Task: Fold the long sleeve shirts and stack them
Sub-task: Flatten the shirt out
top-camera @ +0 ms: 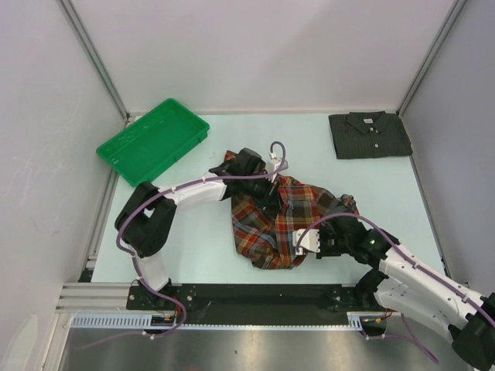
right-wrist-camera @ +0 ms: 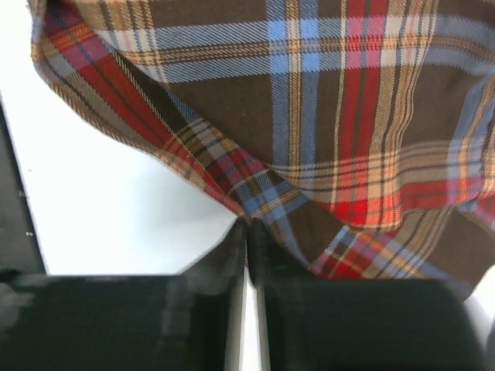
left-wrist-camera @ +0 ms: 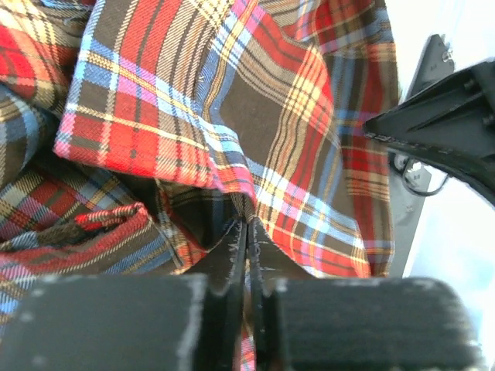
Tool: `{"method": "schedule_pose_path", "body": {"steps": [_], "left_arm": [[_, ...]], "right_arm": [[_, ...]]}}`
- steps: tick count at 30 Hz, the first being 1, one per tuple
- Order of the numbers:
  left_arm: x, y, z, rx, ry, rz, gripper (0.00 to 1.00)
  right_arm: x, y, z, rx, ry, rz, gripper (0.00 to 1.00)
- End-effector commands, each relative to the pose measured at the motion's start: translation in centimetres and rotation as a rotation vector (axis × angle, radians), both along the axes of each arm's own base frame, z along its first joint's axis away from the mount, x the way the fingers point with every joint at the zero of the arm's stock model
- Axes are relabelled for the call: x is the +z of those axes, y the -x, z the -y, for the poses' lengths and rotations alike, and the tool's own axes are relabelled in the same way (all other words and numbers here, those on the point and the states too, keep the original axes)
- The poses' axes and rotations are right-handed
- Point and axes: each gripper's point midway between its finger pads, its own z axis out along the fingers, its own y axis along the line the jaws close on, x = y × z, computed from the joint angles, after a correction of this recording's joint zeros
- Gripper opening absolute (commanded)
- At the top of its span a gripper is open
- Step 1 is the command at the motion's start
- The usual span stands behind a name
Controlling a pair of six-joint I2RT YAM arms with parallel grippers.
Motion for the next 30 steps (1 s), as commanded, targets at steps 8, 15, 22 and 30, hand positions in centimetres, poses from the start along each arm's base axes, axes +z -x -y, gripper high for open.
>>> {"method": "schedule_pose_path", "body": {"steps": [8, 15, 22, 30], "left_arm": [[12.5, 4.2, -4.9, -0.212, 0.260, 0.393, 0.00], [7.0, 12.2, -5.3, -0.593, 0.111, 0.546, 0.00], [7.2, 3.8, -7.6, -0.406, -0.002, 0.531, 0.48], [8.3, -3.1, -7.8, -0.458, -0.114, 0.794, 0.61]], "right_arm": [[8.0, -6.9, 2.6, -0.330, -0.212, 0.193, 0.00], [13.7, -13.2, 8.2, -0.702, -0.472, 0.196, 0.00], [17.2, -15.9, 11.4, -0.858, -0.653, 0.120, 0.00], [18.1, -17.5, 11.9, -0.900, -0.754, 0.040, 0.00]]}}
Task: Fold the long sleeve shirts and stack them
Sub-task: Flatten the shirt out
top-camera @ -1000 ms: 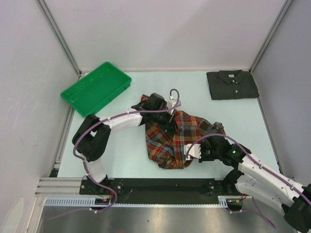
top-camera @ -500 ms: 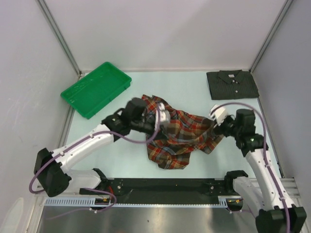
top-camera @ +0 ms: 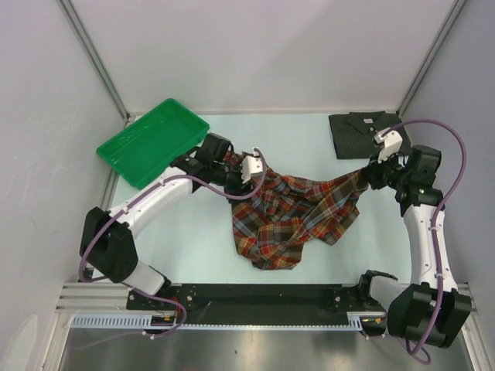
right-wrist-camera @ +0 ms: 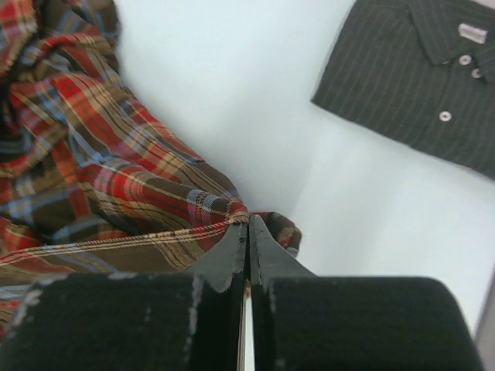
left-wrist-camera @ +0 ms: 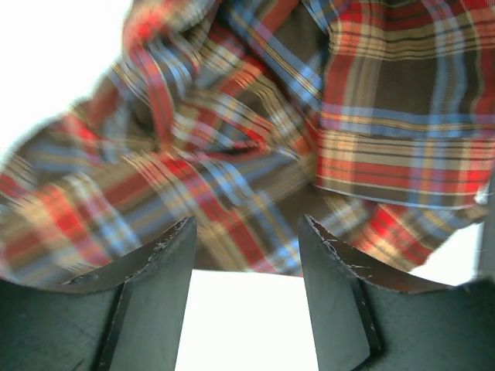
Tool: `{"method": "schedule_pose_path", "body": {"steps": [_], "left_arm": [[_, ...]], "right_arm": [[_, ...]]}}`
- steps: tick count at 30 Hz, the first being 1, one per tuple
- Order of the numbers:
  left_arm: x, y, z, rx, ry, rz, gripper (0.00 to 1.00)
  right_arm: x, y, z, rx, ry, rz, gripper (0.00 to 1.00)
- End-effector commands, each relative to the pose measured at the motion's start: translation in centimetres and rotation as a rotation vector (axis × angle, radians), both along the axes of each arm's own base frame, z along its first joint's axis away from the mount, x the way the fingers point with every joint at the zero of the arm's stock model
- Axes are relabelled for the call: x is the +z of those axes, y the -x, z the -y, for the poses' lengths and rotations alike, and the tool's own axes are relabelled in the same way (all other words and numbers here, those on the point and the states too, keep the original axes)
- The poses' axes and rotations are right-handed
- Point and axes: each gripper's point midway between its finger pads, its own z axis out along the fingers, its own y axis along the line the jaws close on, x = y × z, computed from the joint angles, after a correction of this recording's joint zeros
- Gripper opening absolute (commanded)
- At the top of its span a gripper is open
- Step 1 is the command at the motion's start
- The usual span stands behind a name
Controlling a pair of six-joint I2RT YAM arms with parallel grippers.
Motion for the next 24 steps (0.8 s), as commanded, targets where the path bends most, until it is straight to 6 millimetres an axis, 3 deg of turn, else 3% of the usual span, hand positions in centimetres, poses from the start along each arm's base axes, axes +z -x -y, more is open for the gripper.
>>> {"method": "schedule_pose_path", "body": {"steps": [1, 7, 10, 14, 15, 17, 19, 20, 21, 24], "left_arm": [[1.6, -0.3, 1.9, -0.244, -0.046, 0.246, 0.61], [-1.2, 3.3, 4.6, -0.561, -0.198, 0.468, 0.63], [-4.0, 3.6, 5.0, -0.634, -0.285, 0.480, 0.63], [-7.7, 2.1, 4.8, -0.661, -0.390, 0.498, 0.63], [-8.8, 1.3, 4.0, -0.650, -0.457, 0.511, 0.61], [-10.5, -0.5, 3.3, -0.612, -0.526, 0.535, 0.52], [-10.5, -2.9, 1.1, -0.513, -0.573, 0.524, 0.27], [-9.7, -3.6, 0.4, -0.468, -0.564, 0.522, 0.17], [-8.7, -4.4, -0.5, -0.416, -0.553, 0.521, 0.00], [-5.5, -5.9, -4.3, -0.238, -0.467, 0.475, 0.00]], "right_arm": [[3.3, -1.1, -0.9, 0.030, -0.085, 0.062, 0.00], [2.6, -1.4, -1.0, 0.038, -0.100, 0.025, 0.00], [2.0, -0.9, -0.9, 0.044, -0.074, 0.016, 0.00], [1.6, 0.0, -0.9, 0.057, -0.042, 0.018, 0.00], [1.4, 0.4, -0.9, 0.059, -0.032, 0.020, 0.00], [1.0, 0.6, -0.7, 0.060, 0.001, 0.028, 0.00], [0.5, 1.1, -0.5, 0.055, 0.025, 0.024, 0.00], [0.4, 1.2, -0.4, 0.060, 0.041, 0.031, 0.00], [-0.2, 1.4, -0.4, 0.065, 0.046, 0.024, 0.00], [-0.4, 1.4, -0.4, 0.060, 0.051, 0.057, 0.00]]}}
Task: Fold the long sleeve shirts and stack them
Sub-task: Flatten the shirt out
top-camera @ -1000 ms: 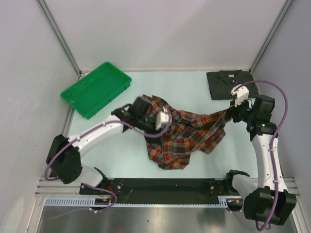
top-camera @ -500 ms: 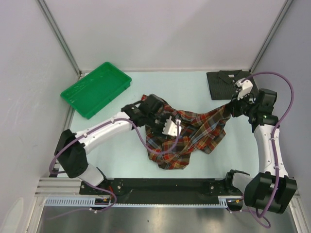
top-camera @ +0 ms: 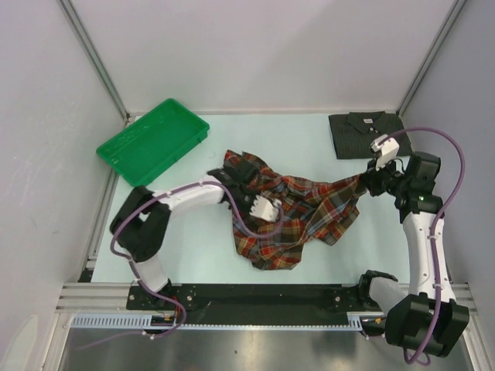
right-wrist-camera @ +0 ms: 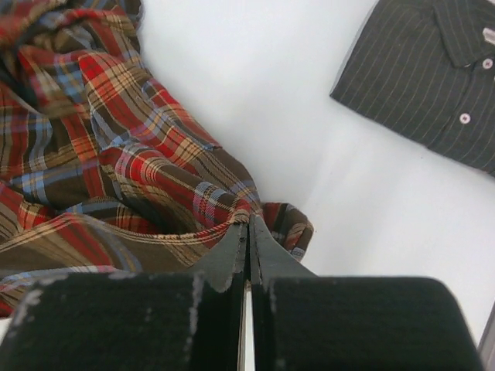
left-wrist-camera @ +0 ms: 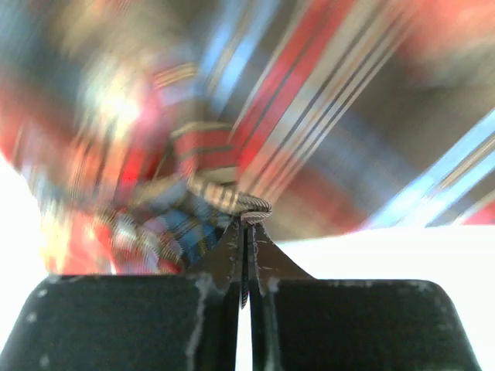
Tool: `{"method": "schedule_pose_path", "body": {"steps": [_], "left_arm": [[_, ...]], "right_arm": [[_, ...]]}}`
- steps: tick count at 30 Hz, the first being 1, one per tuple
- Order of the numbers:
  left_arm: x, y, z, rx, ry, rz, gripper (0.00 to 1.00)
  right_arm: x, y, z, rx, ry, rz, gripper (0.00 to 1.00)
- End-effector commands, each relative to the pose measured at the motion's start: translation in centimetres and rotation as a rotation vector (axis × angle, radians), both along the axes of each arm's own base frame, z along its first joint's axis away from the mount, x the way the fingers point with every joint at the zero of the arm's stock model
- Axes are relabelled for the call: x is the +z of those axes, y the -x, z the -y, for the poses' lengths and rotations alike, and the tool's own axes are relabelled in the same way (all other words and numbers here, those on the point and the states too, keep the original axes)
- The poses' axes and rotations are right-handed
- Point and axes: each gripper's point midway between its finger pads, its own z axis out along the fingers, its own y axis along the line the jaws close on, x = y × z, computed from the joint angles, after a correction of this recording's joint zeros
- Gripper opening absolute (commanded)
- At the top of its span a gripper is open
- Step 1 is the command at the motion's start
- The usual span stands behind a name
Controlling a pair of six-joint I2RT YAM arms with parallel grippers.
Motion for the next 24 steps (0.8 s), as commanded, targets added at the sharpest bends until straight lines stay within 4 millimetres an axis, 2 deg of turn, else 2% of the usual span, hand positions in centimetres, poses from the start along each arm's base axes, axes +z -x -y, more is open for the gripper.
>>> {"method": "schedule_pose_path", "body": {"steps": [1, 2, 3, 5, 10, 11, 12, 14, 15, 16, 17, 18, 20, 21, 22, 23, 24], "left_arm": [[6.8, -5.0, -6.0, 0.287, 0.178, 0.088, 0.00], [7.8, -5.1, -6.9, 0.320, 0.208, 0.094, 0.00], [7.7, -5.0, -7.7, 0.356, 0.222, 0.070, 0.00], [7.5, -5.3, -9.4, 0.439, 0.243, 0.037, 0.00], [6.7, -4.8, -9.5, 0.551, 0.289, -0.063, 0.00], [6.6, -4.8, -9.5, 0.559, 0.289, -0.071, 0.00], [6.4, -4.7, -9.7, 0.569, 0.289, -0.080, 0.00], [6.3, -4.7, -9.8, 0.575, 0.292, -0.087, 0.00], [6.2, -4.7, -10.0, 0.587, 0.292, -0.091, 0.00], [6.3, -4.7, -10.1, 0.591, 0.295, -0.096, 0.00], [6.2, -4.6, -10.1, 0.590, 0.296, -0.104, 0.00], [6.3, -4.4, -10.1, 0.587, 0.297, -0.112, 0.00], [6.4, -4.5, -10.1, 0.588, 0.298, -0.113, 0.00], [6.3, -4.3, -10.1, 0.588, 0.296, -0.117, 0.00], [6.3, -4.4, -10.1, 0.589, 0.295, -0.117, 0.00], [6.2, -4.3, -10.1, 0.588, 0.291, -0.123, 0.00], [6.1, -4.2, -10.2, 0.590, 0.288, -0.126, 0.00]], "right_arm": [[-1.0, 0.1, 0.4, -0.001, 0.039, 0.049, 0.00], [-1.4, 0.0, 0.4, -0.003, 0.035, 0.047, 0.00], [-1.3, -0.4, 0.3, -0.010, 0.026, 0.065, 0.00], [-2.8, -0.7, 0.4, -0.024, 0.017, 0.040, 0.00], [-4.1, -2.0, -0.6, -0.001, 0.027, 0.032, 0.02], [-3.7, -2.0, -0.8, 0.020, 0.043, 0.034, 0.14], [-4.7, -0.9, -1.0, 0.051, 0.062, -0.016, 0.18], [-4.6, -0.1, -0.5, 0.120, 0.170, 0.004, 0.32], [-5.2, 1.7, -0.5, 0.157, 0.203, -0.035, 0.38], [-5.3, 2.3, -0.3, 0.241, 0.308, 0.002, 0.43], [-5.3, 3.1, -0.2, 0.274, 0.351, 0.002, 0.53], [-5.1, 4.7, -0.3, 0.310, 0.385, -0.012, 0.57], [-4.6, 5.9, -0.7, 0.423, 0.495, 0.036, 0.68], [-4.3, 6.8, -0.9, 0.465, 0.523, 0.025, 0.70], [-3.9, 7.4, -1.4, 0.507, 0.548, 0.034, 0.72], [-4.0, 8.3, -2.0, 0.562, 0.568, 0.019, 0.81], [-3.9, 8.7, -3.1, 0.625, 0.603, 0.025, 0.83]]}}
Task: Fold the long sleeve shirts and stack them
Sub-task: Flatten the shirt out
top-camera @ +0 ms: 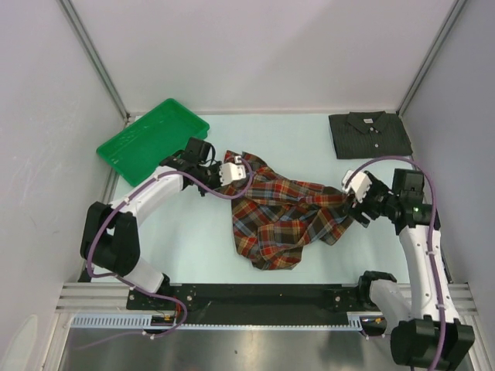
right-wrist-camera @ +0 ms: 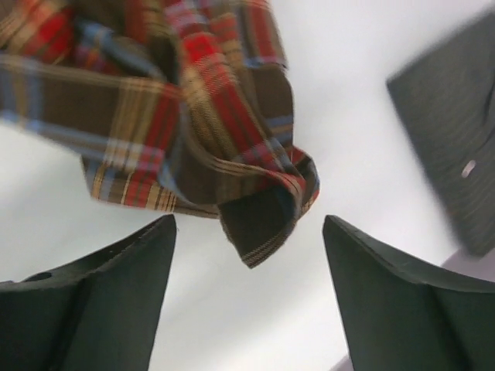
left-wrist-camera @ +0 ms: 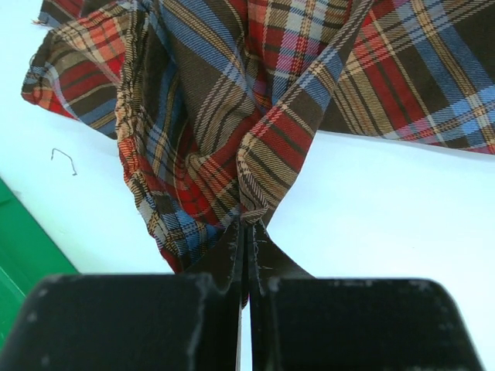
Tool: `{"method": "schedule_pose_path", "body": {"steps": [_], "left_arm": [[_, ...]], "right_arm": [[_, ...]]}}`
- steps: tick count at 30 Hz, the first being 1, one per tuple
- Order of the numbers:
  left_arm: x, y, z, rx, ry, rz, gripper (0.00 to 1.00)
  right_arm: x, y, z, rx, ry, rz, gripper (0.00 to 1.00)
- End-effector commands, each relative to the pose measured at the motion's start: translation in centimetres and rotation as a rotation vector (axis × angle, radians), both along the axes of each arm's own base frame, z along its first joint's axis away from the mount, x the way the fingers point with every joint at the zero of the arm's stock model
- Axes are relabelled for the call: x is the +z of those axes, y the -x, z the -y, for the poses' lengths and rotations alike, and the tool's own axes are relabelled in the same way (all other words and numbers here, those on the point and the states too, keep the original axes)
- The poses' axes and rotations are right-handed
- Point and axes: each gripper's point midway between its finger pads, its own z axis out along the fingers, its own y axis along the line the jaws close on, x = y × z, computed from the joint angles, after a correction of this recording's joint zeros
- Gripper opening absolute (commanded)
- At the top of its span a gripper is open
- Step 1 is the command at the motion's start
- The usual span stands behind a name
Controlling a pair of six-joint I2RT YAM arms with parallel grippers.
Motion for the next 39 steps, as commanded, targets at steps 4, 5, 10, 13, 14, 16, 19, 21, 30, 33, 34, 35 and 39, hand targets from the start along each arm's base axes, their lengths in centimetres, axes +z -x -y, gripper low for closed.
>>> {"method": "schedule_pose_path", "body": {"steps": [4, 5, 10, 13, 14, 16, 19, 21, 30, 33, 34, 35, 39], "left_arm": [[-0.1, 0.6, 0.3, 0.007, 0.037, -0.048, 0.00], [0.0, 0.6, 0.3, 0.007, 0.037, -0.048, 0.00], [0.0, 0.6, 0.2, 0.015, 0.039, -0.058, 0.00], [-0.1, 0.7, 0.0, 0.022, 0.036, -0.062, 0.00], [0.0, 0.5, 0.0, 0.022, 0.040, -0.060, 0.00], [-0.2, 0.5, -0.2, 0.033, 0.040, -0.069, 0.00], [-0.3, 0.4, -0.4, 0.042, 0.042, -0.074, 0.00], [-0.4, 0.3, -0.6, 0.047, 0.045, -0.074, 0.00], [-0.2, 0.2, -1.5, 0.067, 0.043, -0.075, 0.00], [0.0, 0.6, -1.9, 0.070, 0.043, -0.074, 0.00], [0.1, 0.7, -2.1, 0.070, 0.041, -0.073, 0.00], [0.2, 0.8, -2.4, 0.076, 0.044, -0.075, 0.00], [1.4, 0.6, -3.1, 0.106, 0.057, -0.048, 0.00]], "right_arm": [[0.1, 4.2, -5.1, 0.438, 0.263, -0.034, 0.83], [-0.1, 4.1, -6.0, 0.468, 0.272, -0.028, 0.82], [-2.5, 2.9, -8.5, 0.592, 0.382, -0.115, 0.72], [-3.2, 2.0, -9.1, 0.637, 0.422, -0.200, 0.66], [-3.3, 1.8, -9.4, 0.651, 0.429, -0.212, 0.63], [-4.2, 1.3, -9.8, 0.673, 0.450, -0.232, 0.63], [-5.2, 1.2, -10.5, 0.730, 0.481, -0.239, 0.62], [-5.9, 1.6, -11.0, 0.767, 0.498, -0.260, 0.61], [-9.2, 0.5, -8.3, 0.757, 0.627, -0.333, 0.62], [-8.7, -0.2, -7.2, 0.721, 0.649, -0.322, 0.59], [-8.3, -0.3, -6.6, 0.701, 0.645, -0.326, 0.54], [-7.3, -0.6, -6.4, 0.686, 0.641, -0.296, 0.49], [-4.5, -1.4, -5.6, 0.609, 0.626, -0.190, 0.03]]}}
